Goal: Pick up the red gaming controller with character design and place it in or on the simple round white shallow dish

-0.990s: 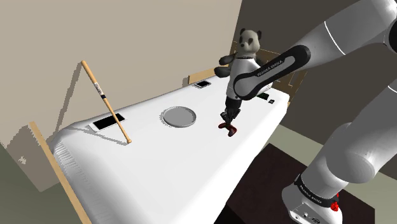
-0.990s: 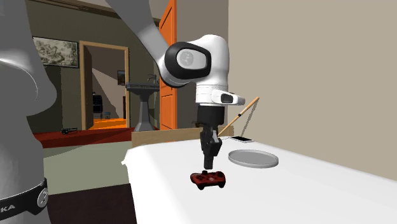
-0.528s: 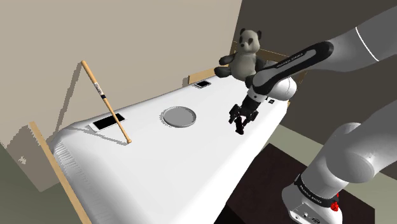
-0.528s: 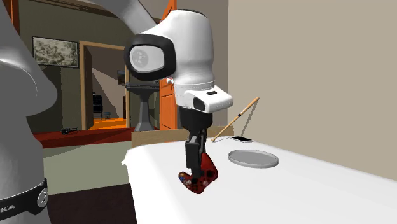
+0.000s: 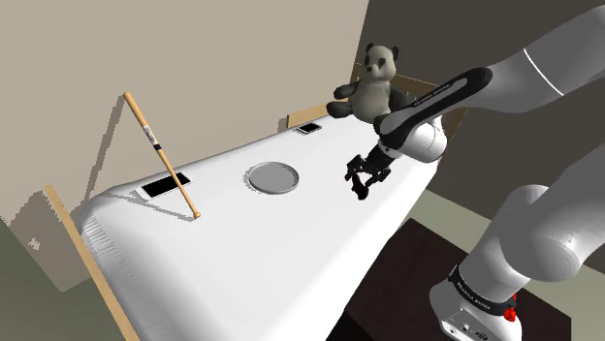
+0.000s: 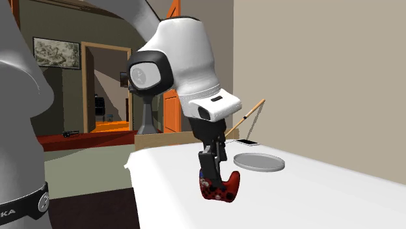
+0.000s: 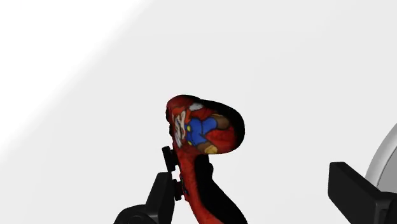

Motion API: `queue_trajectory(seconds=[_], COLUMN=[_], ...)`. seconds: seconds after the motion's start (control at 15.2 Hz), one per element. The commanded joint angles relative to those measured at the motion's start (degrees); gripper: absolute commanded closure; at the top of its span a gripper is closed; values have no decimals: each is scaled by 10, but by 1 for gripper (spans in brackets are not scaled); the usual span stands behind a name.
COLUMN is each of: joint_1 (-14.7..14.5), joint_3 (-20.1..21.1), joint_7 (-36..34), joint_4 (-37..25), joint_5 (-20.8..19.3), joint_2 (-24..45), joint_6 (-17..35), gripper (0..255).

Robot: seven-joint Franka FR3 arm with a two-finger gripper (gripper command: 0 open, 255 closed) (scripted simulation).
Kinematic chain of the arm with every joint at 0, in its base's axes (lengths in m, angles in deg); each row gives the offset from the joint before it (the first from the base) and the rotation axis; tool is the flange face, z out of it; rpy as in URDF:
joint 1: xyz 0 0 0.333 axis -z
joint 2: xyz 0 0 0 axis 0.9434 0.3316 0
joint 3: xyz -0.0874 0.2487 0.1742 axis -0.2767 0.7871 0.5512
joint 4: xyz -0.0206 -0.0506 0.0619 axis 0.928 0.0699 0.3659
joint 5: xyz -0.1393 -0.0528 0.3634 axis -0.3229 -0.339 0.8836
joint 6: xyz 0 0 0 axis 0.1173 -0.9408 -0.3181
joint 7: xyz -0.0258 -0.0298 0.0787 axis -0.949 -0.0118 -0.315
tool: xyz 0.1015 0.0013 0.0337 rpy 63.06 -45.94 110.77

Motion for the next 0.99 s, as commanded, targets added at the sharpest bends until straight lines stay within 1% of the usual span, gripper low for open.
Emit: queue_trajectory(seconds=[0.0,0.26,0.4,0.46,0.92], joint_1=[-22,-36,-36,-35,-34], joint_3=[-12,-27,-27,-27,-30], joint_7=[18,14,14,15,18], joint_4=[3,4,4,1,-1], joint_5=[19,13,13,12,13], joint_2=[25,24,24,25,27], joint_6=[-77,-75,-75,-77,-78], gripper=[0,0,0,255,255])
